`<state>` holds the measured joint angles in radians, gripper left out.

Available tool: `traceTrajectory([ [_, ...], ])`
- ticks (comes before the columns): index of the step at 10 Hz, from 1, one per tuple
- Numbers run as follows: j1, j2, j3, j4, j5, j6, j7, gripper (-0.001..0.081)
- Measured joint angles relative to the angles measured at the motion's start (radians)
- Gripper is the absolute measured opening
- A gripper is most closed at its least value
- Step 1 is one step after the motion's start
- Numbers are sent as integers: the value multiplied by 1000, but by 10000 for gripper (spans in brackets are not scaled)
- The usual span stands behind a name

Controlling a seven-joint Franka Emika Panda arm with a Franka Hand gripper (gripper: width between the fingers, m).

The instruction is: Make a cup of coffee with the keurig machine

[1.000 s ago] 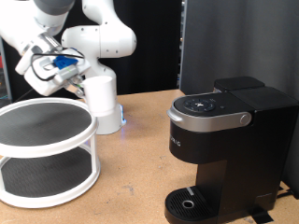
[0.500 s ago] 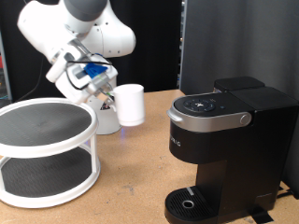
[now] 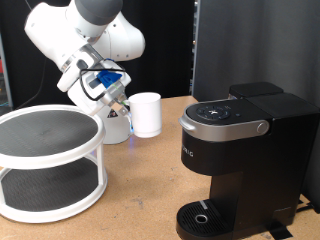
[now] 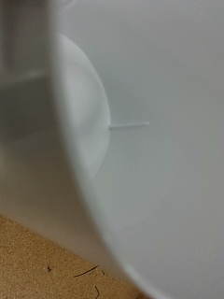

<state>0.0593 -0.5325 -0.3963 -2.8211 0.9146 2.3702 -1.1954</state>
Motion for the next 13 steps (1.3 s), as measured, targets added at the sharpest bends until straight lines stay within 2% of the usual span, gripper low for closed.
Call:
traceTrajectory([
  [6,2,47,3,0,8,35,-46,70],
  [11,7,102,4,0,86,40,-129,70],
  [13,16,134,13,0,103,69,-147,70],
])
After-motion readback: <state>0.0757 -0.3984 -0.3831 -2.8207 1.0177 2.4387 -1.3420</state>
